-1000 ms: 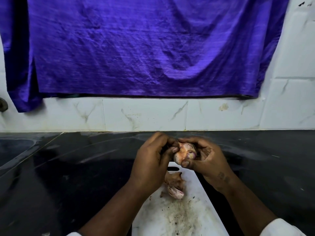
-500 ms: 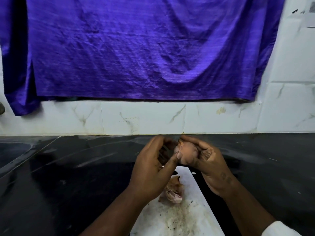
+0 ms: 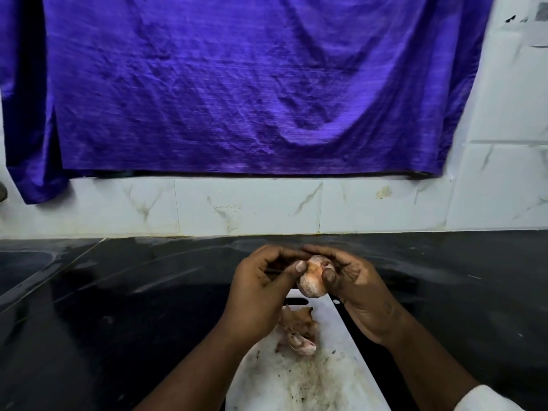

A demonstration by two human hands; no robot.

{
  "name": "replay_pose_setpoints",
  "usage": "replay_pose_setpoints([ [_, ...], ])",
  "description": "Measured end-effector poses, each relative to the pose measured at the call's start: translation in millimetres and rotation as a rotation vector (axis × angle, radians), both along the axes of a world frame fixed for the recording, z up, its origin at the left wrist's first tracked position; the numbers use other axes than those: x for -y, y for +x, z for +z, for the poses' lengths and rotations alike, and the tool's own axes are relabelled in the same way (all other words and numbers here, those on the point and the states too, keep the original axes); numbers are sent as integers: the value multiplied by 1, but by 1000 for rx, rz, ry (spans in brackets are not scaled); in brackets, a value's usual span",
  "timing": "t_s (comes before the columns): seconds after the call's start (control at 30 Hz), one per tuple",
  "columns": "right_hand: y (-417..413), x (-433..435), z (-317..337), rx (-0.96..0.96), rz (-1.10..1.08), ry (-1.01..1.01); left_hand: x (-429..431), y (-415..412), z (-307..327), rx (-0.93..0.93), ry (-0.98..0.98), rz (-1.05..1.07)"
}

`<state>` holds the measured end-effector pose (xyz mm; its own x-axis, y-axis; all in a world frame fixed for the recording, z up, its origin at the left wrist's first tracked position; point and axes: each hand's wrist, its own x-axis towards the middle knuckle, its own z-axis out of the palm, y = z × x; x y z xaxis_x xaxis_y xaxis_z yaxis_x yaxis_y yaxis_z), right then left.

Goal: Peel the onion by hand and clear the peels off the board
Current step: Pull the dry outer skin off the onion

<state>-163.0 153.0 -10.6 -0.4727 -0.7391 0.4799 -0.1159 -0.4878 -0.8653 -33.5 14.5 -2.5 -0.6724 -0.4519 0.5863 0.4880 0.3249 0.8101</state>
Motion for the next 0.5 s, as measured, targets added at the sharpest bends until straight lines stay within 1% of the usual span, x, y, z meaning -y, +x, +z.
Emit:
replay_pose_setpoints([
  [0.07, 1, 0, 2, 17, 36, 16, -1, 1, 1, -32, -6, 32],
  [0.2, 6, -1, 2, -13, 47, 99, -4, 1, 0, -72, -229, 190],
  [0.3, 9, -3, 5, -60, 4, 146, -6, 2, -1, -51, -309, 258],
  [0.37, 11, -3, 6, -61, -9, 132, -4, 2, -1, -42, -274, 245],
  [0.5, 15, -2, 5, -88, -17, 100, -3, 1, 2, -8, -123, 154],
])
